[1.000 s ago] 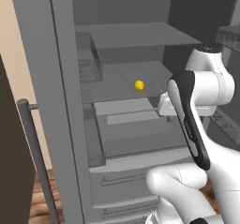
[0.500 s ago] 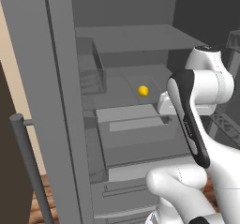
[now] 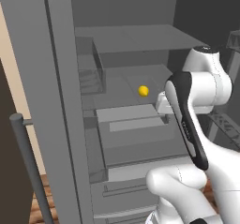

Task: Retrieve a lemon from the fridge and place it on the cutting board with the fish.

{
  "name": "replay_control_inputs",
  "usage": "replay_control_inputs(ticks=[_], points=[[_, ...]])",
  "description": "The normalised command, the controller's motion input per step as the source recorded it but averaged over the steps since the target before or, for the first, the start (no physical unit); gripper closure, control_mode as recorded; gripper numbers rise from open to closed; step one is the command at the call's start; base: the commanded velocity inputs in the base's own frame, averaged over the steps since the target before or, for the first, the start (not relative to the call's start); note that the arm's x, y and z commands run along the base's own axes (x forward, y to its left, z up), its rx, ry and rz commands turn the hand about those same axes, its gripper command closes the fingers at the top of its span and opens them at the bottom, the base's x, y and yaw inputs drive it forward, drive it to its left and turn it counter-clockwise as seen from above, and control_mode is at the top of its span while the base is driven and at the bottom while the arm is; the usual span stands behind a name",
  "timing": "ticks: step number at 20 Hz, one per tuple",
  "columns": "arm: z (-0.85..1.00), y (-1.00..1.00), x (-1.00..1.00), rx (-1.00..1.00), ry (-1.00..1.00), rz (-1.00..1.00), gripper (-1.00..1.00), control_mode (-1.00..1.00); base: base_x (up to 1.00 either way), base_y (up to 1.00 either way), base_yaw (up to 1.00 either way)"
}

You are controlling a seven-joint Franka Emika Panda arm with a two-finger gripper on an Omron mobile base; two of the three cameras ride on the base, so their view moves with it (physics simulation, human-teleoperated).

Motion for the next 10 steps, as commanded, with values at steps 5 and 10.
replay_control_inputs(ticks=[5, 10], points=[[0.0, 0.0, 0.0, -0.11, -0.45, 0.0, -1.0, -1.0, 0.0, 0.0, 0.0], [0.07, 0.0, 0.0, -0.04, -0.22, 0.0, -1.0, -1.0, 0.0, 0.0, 0.0]])
